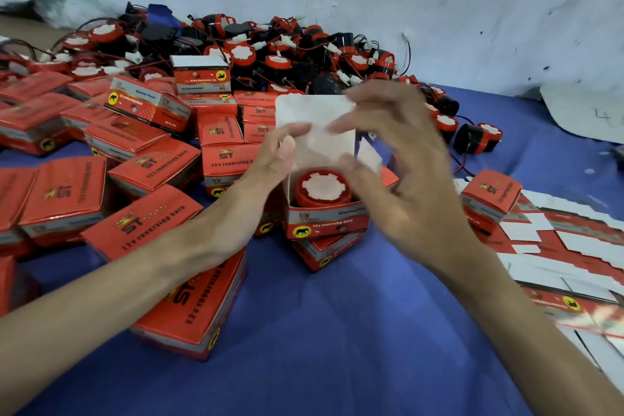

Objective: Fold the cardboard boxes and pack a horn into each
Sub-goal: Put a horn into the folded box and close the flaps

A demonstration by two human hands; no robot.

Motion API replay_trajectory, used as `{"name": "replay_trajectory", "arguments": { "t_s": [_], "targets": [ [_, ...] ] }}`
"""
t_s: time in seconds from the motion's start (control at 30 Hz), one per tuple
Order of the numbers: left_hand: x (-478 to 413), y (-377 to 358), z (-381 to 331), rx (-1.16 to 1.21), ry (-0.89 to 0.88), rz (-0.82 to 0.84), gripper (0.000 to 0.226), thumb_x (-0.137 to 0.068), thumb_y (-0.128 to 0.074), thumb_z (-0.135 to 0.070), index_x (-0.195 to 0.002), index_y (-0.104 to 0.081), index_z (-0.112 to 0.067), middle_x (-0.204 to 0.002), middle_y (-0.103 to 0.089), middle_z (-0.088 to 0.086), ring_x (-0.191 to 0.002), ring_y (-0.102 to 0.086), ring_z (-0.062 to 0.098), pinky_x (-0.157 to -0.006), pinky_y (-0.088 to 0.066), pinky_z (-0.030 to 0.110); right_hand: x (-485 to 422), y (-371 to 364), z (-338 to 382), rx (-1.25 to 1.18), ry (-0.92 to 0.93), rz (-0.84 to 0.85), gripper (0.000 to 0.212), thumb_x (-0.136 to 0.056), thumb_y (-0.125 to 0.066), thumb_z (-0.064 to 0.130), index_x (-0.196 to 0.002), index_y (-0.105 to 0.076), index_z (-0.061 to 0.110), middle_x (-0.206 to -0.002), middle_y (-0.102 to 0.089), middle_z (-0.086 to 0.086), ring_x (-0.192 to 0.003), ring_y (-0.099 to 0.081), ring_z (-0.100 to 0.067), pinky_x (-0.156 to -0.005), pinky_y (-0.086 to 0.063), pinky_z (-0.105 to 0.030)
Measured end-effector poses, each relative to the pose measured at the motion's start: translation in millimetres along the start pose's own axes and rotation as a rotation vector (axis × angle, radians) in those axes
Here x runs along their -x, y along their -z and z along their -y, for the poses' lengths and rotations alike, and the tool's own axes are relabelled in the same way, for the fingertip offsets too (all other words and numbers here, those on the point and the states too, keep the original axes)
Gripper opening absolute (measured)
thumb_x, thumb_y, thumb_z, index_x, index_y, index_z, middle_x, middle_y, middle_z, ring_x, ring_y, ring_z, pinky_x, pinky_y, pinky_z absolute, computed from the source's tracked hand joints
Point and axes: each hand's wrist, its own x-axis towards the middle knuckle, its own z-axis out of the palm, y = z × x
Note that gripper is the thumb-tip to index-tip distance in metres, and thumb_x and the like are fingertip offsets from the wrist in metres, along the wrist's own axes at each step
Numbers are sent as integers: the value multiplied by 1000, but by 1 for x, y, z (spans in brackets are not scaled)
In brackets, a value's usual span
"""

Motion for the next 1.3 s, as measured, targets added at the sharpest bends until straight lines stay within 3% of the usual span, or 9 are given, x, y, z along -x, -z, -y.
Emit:
{"name": "replay_trajectory", "arguments": {
  "t_s": [0.1,0.17,0.5,0.57,0.67,0.8,1.07,1.2,1.3],
  "targets": [
    [23,12,5,-85,48,137,80,-64,-43,-88,-123,-43,-34,-124,-46,-40,-114,-45,-19,-104,-43,26,25,-1,-15,-157,-145,-205,18,-86,-53,5,-103,-61,5,-109,-53,-7,-109,-52,-24,-91,-46,-44],
    [35,16,10,-97,71,213,35,-86,-46,-68,-117,-37,-57,-107,-50,-46,-103,-51,-21,-83,-48,9,40,-6,-20,-202,-178,-157,23,-90,-51,8,-108,-63,4,-111,-60,-6,-112,-56,-20,-93,-46,-39],
    [39,10,8,-7,-157,72,80,-84,-61,-9,-136,-10,-40,-128,-58,-2,-112,-62,9,-81,-48,14,50,-17,-14,-511,-395,26,28,-94,-47,23,-117,-42,9,-104,-72,-3,-112,-59,-9,-91,-47,-33],
    [39,9,6,-60,-147,69,60,-84,-64,-9,-129,-33,-36,-121,-63,-7,-109,-62,5,-81,-48,13,45,-14,-15,-548,-443,7,48,-95,-42,37,-135,-35,11,-101,-73,-4,-115,-55,0,-96,-38,-13],
    [40,11,4,-139,-113,51,33,-87,-66,-5,-109,-53,-26,-103,-68,-9,-97,-64,-1,-75,-48,11,36,-11,-18,-627,-464,36,53,-93,-37,59,-119,-61,19,-110,-71,-8,-125,-51,-15,-110,-33,-35],
    [40,11,0,-212,-141,47,21,-87,-65,-2,-96,-56,-19,-96,-67,-2,-88,-64,3,-68,-48,16,34,-18,-18,-528,-413,-44,34,-94,-51,35,-100,-70,8,-99,-73,2,-105,-64,-10,-90,-45,-21],
    [44,9,-7,-296,-155,61,26,-90,-61,-3,-102,-66,-26,-95,-72,-8,-96,-64,3,-79,-51,19,41,-18,-15,-617,-401,-88,30,-91,-47,39,-98,-70,20,-99,-72,10,-100,-64,-9,-85,-46,-19],
    [46,10,-10,-257,-127,108,24,-84,-72,-19,-108,-68,-21,-104,-71,-7,-98,-65,0,-80,-48,12,49,-24,-13,-556,-427,-101,21,-86,-59,33,-98,-69,20,-86,-67,-13,-80,-60,-29,-72,-48,-36],
    [47,14,-12,-254,-100,164,38,-78,-69,-32,-115,-66,-21,-111,-69,-7,-104,-64,4,-86,-51,21,51,-22,-15,-548,-393,-88,18,-87,-61,21,-104,-67,18,-62,-57,11,-59,-50,-2,-63,-40,-14]
  ]
}}
